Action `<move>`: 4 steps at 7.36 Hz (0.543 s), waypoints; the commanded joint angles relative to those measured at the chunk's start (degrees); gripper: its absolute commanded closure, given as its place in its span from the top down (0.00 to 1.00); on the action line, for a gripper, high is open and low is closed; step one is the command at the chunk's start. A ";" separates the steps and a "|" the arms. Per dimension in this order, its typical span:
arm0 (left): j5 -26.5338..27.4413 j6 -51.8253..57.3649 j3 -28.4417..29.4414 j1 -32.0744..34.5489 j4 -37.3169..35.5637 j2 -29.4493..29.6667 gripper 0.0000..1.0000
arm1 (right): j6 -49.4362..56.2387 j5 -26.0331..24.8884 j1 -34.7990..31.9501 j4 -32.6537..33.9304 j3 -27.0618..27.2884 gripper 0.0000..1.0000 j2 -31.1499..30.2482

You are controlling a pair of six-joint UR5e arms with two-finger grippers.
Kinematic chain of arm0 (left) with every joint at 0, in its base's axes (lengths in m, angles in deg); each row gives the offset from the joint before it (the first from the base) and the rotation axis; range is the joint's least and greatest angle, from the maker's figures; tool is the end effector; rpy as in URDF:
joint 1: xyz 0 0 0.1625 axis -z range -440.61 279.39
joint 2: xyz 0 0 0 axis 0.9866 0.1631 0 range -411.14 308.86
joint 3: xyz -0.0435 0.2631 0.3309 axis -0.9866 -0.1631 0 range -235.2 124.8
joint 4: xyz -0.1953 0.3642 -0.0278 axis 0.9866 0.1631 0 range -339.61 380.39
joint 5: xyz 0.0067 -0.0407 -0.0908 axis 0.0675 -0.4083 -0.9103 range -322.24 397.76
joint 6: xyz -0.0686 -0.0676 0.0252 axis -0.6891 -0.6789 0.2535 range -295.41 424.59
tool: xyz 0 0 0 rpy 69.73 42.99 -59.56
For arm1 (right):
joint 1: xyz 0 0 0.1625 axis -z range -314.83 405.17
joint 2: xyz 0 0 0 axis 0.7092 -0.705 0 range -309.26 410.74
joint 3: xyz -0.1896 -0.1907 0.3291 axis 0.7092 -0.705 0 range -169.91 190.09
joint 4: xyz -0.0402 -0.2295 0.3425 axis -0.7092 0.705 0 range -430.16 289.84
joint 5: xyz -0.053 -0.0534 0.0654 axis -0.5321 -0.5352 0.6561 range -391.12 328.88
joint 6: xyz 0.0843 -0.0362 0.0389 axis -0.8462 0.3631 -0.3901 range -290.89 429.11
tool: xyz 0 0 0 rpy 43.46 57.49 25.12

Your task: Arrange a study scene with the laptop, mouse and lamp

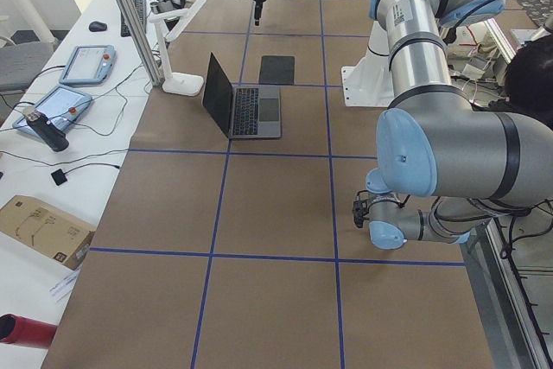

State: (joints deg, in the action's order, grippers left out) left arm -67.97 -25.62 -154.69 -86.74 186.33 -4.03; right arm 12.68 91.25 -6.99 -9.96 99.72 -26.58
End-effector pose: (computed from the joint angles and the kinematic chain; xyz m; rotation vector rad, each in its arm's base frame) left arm 0.1867 -0.0869 0.6929 -0.3025 0.7231 0.1998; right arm -0.3091 -0.5283 0.4892 0.0908 -0.8892 0.0951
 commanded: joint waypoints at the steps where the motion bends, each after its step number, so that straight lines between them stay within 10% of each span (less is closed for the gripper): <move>1: 0.00 -0.58 -0.18 0.33 0.17 -0.35 0.48 | -0.17 -0.81 0.65 0.00 0.02 1.00 0.24; 4: -0.61 -3.29 -9.54 1.03 0.87 -4.64 0.47 | -0.17 -0.81 0.65 0.00 0.02 1.00 0.24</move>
State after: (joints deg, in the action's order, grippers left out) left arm -68.24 -27.32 -159.48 -86.12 187.06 -6.86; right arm 12.51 90.45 -6.36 -9.96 99.77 -26.34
